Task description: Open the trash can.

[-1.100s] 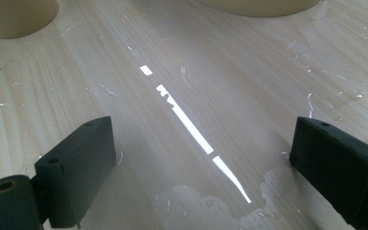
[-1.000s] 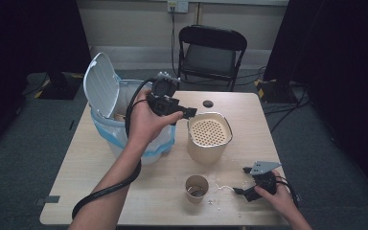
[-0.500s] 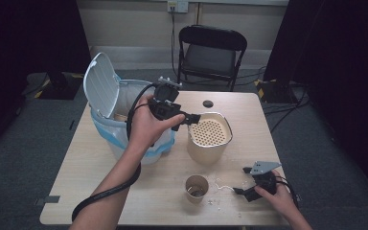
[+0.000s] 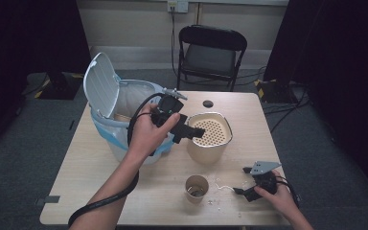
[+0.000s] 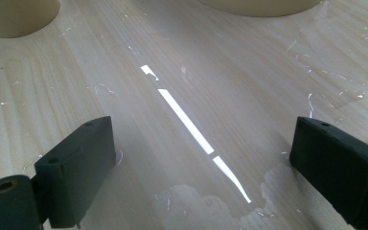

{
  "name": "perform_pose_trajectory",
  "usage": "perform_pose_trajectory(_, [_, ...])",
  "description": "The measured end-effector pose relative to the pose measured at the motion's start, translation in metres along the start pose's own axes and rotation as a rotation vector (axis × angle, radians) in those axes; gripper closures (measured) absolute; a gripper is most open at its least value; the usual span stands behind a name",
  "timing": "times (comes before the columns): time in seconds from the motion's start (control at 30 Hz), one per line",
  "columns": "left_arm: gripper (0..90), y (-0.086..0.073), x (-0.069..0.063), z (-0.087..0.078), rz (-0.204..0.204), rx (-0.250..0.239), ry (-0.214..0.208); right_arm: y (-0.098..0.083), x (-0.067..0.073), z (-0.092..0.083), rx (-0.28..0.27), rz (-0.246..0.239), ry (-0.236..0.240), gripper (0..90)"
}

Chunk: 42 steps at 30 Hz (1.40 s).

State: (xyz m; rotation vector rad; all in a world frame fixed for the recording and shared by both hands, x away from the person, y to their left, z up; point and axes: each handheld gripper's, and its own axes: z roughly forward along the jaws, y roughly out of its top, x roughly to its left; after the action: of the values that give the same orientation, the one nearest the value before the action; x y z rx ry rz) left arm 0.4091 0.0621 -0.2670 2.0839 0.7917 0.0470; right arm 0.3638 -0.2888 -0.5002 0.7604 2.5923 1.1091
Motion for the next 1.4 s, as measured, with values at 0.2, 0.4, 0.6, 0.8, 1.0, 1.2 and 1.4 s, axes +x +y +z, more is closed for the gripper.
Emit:
perform_pose_trajectory(0.2, [15.9, -0.008, -0.004, 0.003, 0.041, 0.013, -0.028, 0.0, -0.001, 0.0, 0.001, -0.004, 0.005, 7.4])
perform_pose_trajectory(0.4, [15.9, -0.017, -0.006, 0.011, 0.06, 0.025, -0.046, 0.0, -0.001, 0.0, 0.001, -0.004, 0.005, 7.3])
perform_pose_trajectory(0.6, [15.9, -0.025, -0.011, 0.014, 0.076, 0.03, -0.071, 0.0, -0.001, 0.0, 0.002, -0.004, 0.005, 7.3])
perform_pose_trajectory(0.8, [15.9, -0.038, -0.012, 0.017, 0.082, 0.049, -0.093, 0.0, 0.0, 0.0, 0.001, -0.004, 0.002, 6.4])
perform_pose_trajectory(1.0, [15.9, -0.052, -0.011, 0.018, 0.077, 0.049, -0.107, 0.001, 0.001, 0.001, 0.004, -0.005, 0.002, 5.1])
perform_pose_trajectory(1.2, [15.9, -0.07, -0.009, 0.018, 0.086, 0.064, -0.108, 0.002, 0.002, 0.002, 0.005, 0.01, -0.008, 5.1])
perform_pose_trajectory(1.4, [15.9, -0.089, -0.001, 0.014, 0.087, 0.089, -0.097, 0.003, 0.002, 0.001, 0.009, 0.015, -0.011, 7.0])
